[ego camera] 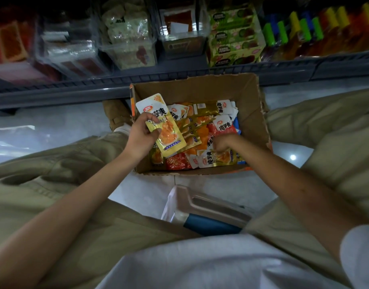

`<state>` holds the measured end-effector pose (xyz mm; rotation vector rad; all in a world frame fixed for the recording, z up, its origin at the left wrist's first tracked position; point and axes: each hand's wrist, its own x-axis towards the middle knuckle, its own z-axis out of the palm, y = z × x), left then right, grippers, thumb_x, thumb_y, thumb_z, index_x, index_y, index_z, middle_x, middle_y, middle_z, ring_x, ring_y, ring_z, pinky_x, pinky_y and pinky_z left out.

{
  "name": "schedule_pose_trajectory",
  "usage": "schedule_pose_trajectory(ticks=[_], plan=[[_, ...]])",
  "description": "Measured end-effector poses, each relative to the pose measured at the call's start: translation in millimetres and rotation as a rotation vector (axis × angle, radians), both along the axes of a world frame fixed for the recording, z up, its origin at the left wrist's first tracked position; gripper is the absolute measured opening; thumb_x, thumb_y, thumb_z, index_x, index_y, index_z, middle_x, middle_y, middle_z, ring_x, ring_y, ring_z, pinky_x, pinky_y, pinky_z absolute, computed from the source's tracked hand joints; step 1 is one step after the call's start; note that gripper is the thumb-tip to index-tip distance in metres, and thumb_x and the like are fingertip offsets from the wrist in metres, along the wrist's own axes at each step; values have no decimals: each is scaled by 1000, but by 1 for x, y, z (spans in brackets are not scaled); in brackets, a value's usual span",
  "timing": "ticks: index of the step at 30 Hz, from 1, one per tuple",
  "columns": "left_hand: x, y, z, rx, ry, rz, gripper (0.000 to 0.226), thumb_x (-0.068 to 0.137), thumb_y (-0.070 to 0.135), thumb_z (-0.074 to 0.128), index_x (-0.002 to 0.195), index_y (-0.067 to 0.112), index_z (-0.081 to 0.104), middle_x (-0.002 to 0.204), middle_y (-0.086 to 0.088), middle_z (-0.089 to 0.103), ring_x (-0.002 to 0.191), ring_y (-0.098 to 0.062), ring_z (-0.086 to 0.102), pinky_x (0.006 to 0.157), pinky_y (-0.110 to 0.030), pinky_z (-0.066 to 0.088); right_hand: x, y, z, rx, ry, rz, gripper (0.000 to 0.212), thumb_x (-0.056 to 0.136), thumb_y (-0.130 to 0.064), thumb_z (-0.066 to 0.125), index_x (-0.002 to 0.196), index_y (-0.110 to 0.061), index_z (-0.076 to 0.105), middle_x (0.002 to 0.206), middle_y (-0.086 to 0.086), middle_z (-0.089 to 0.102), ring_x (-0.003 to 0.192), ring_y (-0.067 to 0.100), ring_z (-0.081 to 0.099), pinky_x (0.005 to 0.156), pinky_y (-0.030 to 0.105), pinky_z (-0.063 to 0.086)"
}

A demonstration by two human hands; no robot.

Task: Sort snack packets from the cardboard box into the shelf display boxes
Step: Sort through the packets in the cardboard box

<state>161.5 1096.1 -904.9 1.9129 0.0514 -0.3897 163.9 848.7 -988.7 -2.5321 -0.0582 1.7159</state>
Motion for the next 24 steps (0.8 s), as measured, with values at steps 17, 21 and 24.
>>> schedule_pose_trajectory(ticks=[17, 21, 24], plan=[[-2, 0, -2, 40, 8, -56, 33, 90, -5, 56, 85, 25, 45, 111, 7, 51, 112, -13, 51, 80, -35, 57, -26, -23, -40, 150, -225, -218, 56, 81, -3, 65, 130, -22, 47, 133, 7, 47, 106, 25, 55, 86, 35, 53], [-3, -1, -4, 67, 3, -66, 34, 89, -6, 57, 84, 26, 45, 114, 0, 52, 115, -17, 52, 77, -33, 56, -29, -24, -41, 142, -229, -115, 42, 83, -7, 65, 122, -18, 54, 131, 8, 45, 107, 23, 51, 85, 30, 48], [-3, -1, -3, 64, 9, -61, 34, 90, -6, 56, 84, 26, 45, 115, 0, 52, 115, -17, 51, 74, -25, 56, -32, -25, -42, 162, -266, -136, 54, 82, -1, 62, 129, -23, 49, 134, 7, 43, 103, 22, 53, 77, 31, 50]])
